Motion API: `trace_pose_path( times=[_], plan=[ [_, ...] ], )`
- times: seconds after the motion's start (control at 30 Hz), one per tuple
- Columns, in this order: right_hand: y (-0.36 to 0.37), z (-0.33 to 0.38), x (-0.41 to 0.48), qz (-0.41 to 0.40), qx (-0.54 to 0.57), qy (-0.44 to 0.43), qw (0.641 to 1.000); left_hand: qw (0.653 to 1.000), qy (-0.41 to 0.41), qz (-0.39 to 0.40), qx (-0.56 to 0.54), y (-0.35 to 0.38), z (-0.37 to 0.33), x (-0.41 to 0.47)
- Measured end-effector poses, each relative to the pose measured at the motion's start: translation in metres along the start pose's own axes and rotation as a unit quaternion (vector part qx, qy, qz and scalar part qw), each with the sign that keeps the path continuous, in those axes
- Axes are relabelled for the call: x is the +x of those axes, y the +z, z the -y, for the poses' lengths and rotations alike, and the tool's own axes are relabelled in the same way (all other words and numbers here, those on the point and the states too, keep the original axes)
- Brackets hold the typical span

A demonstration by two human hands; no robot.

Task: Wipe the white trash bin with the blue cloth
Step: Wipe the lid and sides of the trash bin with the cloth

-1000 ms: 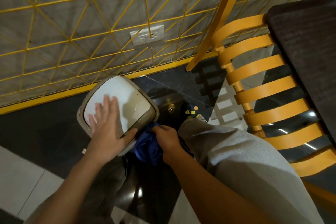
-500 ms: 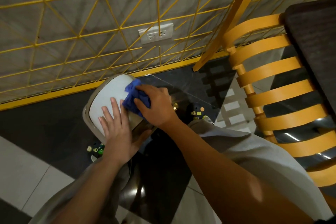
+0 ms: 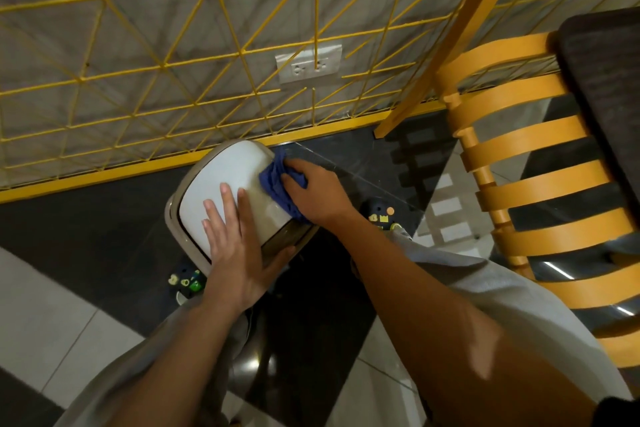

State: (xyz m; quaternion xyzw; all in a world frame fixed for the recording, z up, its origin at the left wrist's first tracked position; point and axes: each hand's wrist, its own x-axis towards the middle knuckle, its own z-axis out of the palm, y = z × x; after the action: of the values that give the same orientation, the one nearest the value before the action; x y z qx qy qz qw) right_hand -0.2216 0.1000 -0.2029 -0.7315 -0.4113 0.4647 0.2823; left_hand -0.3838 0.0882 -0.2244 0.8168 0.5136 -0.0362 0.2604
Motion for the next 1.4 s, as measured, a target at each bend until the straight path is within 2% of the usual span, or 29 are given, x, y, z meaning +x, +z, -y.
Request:
trace_pose_path(
  times=[0.13,0.37,0.53,0.77,0.9,0.97,1.03,1.1,1.2,1.23,1.27,1.3,1.4],
  plan=[
    [0.002,-0.001,-0.009,-0.012,-0.009,-0.025,1.000,1.000,-0.005,-0.001,0.005,-0.001,-0.002,0.001],
    [-0.004,0.006,0.013,0.024,-0.038,0.053,0.998,1.000,0.003,0.005,-0.010,-0.004,-0.001,0.002],
    [-0.002,0.004,-0.002,0.010,-0.013,0.076,0.997,0.999,0.024,0.000,0.024,-0.003,0.006,-0.001],
    [0.022,-0.016,-0.051,0.003,-0.009,0.079,0.997,0.998,0.000,0.049,0.025,-0.026,0.017,0.000],
    [0.045,-0.025,-0.074,0.034,0.101,0.113,0.988,0.995,-0.044,0.082,0.025,-0.041,0.029,0.002],
    [0.049,-0.030,-0.075,0.017,0.194,0.150,0.969,0.995,-0.057,0.085,-0.007,-0.044,0.030,0.002],
    [0.042,-0.035,-0.069,-0.019,0.299,0.199,0.933,0.993,-0.065,0.087,-0.038,-0.044,0.031,0.001],
    [0.030,-0.040,-0.062,-0.038,0.411,0.235,0.880,0.994,-0.058,0.084,-0.045,-0.044,0.033,0.000],
    [0.015,-0.040,-0.055,-0.023,0.550,0.280,0.786,0.995,-0.046,0.089,-0.013,-0.044,0.036,-0.001],
    [0.013,-0.038,-0.053,-0.021,0.573,0.279,0.770,0.995,-0.043,0.085,0.002,-0.045,0.037,-0.001],
    [0.012,-0.038,-0.052,-0.021,0.576,0.270,0.772,0.996,-0.042,0.077,0.012,-0.044,0.037,-0.001],
    [0.013,-0.039,-0.051,-0.022,0.557,0.263,0.788,0.997,-0.042,0.068,0.019,-0.044,0.037,0.000],
    [0.011,-0.045,-0.042,-0.034,0.438,0.245,0.864,0.998,-0.035,0.044,0.015,-0.041,0.034,0.003]
  ],
)
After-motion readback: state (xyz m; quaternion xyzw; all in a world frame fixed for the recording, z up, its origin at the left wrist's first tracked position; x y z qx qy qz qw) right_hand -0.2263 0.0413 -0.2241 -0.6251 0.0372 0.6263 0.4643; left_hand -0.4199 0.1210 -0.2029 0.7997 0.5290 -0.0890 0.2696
